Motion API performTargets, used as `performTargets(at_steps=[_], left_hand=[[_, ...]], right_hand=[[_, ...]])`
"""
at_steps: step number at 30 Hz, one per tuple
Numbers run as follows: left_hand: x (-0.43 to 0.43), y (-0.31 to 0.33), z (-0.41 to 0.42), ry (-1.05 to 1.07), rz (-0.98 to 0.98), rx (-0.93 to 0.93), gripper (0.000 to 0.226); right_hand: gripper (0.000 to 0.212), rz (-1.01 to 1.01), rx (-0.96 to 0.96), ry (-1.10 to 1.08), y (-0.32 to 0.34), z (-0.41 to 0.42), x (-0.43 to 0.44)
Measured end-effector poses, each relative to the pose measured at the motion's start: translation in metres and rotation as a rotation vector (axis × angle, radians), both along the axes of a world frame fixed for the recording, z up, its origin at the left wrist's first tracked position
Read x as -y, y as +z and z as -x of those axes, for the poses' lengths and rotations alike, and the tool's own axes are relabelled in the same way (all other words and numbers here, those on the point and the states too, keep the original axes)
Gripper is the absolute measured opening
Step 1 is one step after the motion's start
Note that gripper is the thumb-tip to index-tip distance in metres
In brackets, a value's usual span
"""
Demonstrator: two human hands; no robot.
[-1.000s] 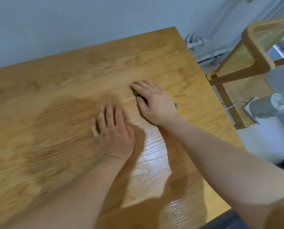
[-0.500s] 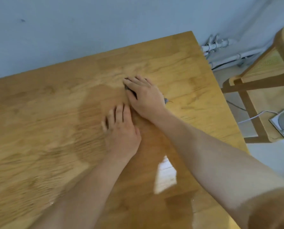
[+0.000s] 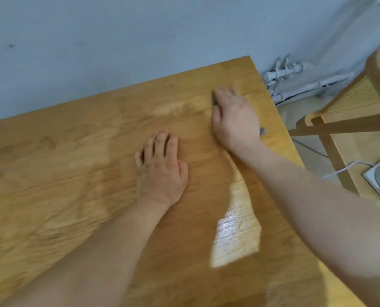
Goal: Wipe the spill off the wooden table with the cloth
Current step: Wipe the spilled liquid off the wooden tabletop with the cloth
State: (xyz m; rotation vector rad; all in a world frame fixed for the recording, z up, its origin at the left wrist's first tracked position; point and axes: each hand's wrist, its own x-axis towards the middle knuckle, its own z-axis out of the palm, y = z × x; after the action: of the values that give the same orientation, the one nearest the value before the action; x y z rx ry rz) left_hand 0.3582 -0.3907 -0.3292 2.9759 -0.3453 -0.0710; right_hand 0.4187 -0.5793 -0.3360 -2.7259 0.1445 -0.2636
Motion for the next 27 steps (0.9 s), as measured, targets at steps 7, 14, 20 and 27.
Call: performTargets(at_steps=[7, 14, 20, 27], left_hand=[[-0.002, -0.002, 0.0, 0.001, 0.041, -0.004, 0.051], [-0.004, 0.0, -0.002, 0.023, 0.117, 0.008, 0.054], [-0.04, 0.0, -0.022, -0.059, 0.144, 0.011, 0.048], [-0.06, -0.006, -0.035, 0.106, 0.093, 0.062, 0.044]], right_hand=[[0.039, -0.079, -0.011, 0.08, 0.007, 0.034, 0.022], [0.025, -0.036, 0.055, 0.161, 0.006, -0.014, -0.05], [0.042, -0.039, 0.0, 0.184, 0.005, 0.019, -0.018], [0.035, 0.044, -0.017, 0.013, -0.002, -0.049, -0.05]])
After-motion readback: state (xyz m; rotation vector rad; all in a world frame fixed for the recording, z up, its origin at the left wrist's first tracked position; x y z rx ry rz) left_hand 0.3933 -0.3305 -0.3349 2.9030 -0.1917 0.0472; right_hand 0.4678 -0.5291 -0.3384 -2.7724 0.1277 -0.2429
